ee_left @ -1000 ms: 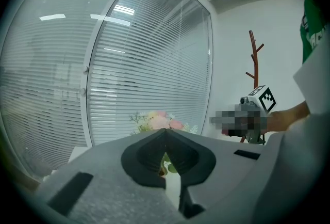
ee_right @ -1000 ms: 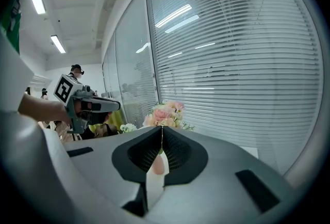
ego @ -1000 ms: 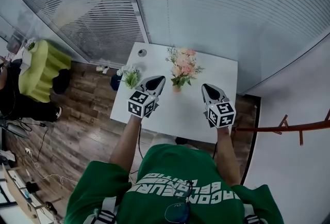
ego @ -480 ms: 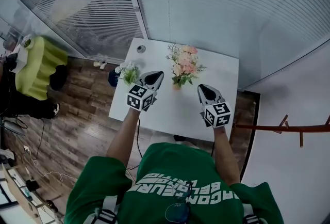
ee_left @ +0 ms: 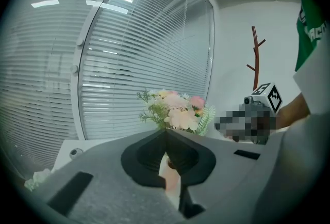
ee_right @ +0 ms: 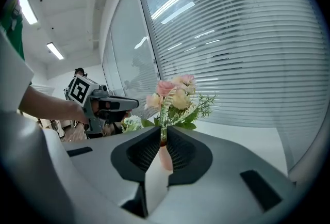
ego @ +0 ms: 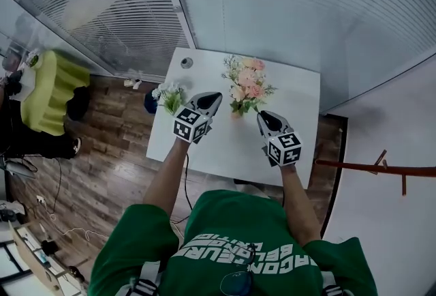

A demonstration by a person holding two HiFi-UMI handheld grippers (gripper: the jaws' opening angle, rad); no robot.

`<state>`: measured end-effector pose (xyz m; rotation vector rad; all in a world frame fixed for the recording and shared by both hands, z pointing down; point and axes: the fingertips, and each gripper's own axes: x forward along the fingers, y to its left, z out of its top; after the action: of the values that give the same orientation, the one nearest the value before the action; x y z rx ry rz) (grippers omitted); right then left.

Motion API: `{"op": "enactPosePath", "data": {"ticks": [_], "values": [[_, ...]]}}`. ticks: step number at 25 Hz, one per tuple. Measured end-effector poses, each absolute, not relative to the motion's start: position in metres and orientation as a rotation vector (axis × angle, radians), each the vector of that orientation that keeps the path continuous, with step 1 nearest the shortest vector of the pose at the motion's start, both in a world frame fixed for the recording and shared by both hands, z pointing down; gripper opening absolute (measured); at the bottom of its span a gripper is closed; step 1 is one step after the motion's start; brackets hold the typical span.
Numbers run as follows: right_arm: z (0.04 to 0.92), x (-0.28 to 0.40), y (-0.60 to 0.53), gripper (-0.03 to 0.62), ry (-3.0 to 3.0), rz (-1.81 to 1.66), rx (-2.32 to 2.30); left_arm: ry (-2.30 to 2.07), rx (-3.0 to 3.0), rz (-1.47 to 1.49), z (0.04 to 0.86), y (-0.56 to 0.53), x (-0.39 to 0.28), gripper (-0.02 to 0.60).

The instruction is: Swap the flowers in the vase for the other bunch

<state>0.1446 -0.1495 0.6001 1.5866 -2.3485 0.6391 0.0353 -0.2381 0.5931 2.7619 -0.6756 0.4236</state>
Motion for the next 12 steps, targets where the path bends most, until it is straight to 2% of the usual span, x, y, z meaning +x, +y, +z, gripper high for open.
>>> {"op": "enactPosePath", "data": {"ticks": [2, 4, 10, 12], "values": [[0.605, 0.142, -0.152, 0.039, -2.356, 0.662, 1.579, -0.668, 2.758, 0.429, 0.599, -0.240, 0.037, 0.005], [0.610, 0.139, -0.154, 0.103, -2.373, 0.690, 1.565, -0.653, 2.753, 0.426, 0.605, -0.241, 0.038, 0.005], [0.629, 0.138, -0.170, 0.205, -2.385, 0.773, 1.548, -0.572, 2.732, 0.423, 0.622, -0.255, 0.044, 0.005], [0.633, 0.138, -0.175, 0.237, -2.401, 0.812, 1.542, -0.527, 2.717, 0.426, 0.628, -0.259, 0.048, 0.040]]}}
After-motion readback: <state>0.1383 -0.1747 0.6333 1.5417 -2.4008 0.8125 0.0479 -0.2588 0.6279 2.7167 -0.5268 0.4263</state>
